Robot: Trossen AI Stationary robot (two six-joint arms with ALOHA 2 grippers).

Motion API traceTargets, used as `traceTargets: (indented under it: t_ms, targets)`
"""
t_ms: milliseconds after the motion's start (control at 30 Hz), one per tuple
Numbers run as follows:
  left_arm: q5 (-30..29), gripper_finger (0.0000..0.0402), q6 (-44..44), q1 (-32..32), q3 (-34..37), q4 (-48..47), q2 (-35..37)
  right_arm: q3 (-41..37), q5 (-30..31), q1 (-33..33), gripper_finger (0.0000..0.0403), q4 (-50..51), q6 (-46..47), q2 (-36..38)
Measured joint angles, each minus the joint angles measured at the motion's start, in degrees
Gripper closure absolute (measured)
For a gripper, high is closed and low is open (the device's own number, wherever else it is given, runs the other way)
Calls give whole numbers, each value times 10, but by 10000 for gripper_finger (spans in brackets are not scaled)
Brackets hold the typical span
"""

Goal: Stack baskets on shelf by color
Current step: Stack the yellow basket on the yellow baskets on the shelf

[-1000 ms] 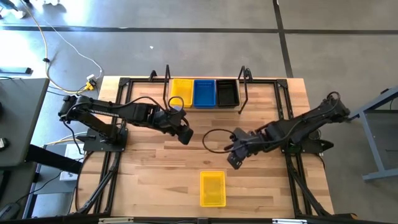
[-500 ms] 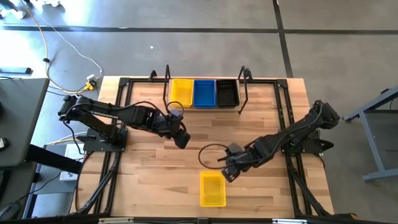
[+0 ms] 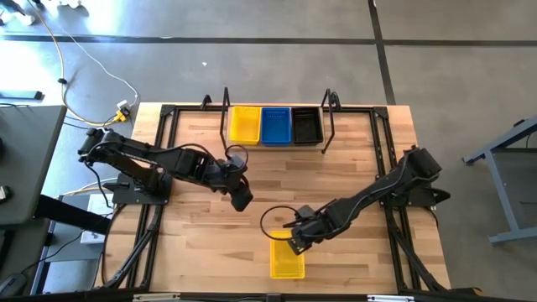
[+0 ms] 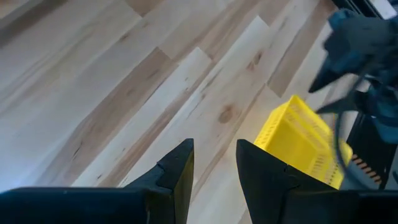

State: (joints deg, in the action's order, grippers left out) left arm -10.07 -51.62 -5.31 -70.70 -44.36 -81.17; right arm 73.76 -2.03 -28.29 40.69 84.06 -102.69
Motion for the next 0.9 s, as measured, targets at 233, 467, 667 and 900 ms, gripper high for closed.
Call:
traceTargets:
  t_ms: [233, 467, 667, 900]
  targets:
    - [0, 289, 36, -18, 0, 0, 0, 0, -12, 1, 247, -7, 14, -47]
    - [0, 289, 78, -33, 0, 0, 0, 0, -12, 10, 288, -22, 37, -76]
    - [7, 289, 75, -44, 0, 0, 0, 0, 9, 20, 384, -25, 61, -81]
    - [25, 289, 4, -45, 0, 0, 0, 0, 42, 41, 396, -52, 74, -75]
